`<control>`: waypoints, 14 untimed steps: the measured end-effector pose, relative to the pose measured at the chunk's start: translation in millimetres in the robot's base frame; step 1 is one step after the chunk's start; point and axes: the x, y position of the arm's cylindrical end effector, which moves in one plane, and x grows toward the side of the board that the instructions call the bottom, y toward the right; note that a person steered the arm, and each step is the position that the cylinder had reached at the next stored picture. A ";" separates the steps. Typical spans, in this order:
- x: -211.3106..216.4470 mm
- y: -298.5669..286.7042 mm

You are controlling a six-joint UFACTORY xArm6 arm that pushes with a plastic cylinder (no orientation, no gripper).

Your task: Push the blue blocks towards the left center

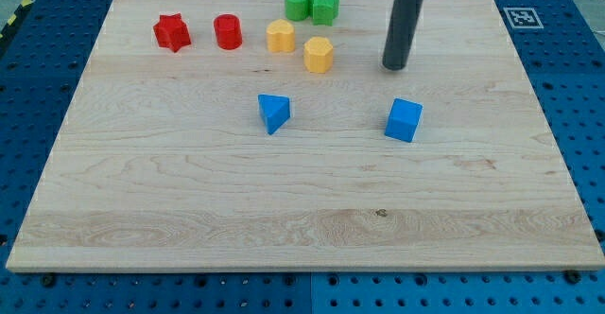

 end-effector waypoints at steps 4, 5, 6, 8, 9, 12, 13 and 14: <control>106.3 19.6; 106.7 19.6; 116.8 17.8; 134.1 -22.6; 128.3 -42.3; 94.4 -116.2; 94.4 -117.7; 94.4 -124.4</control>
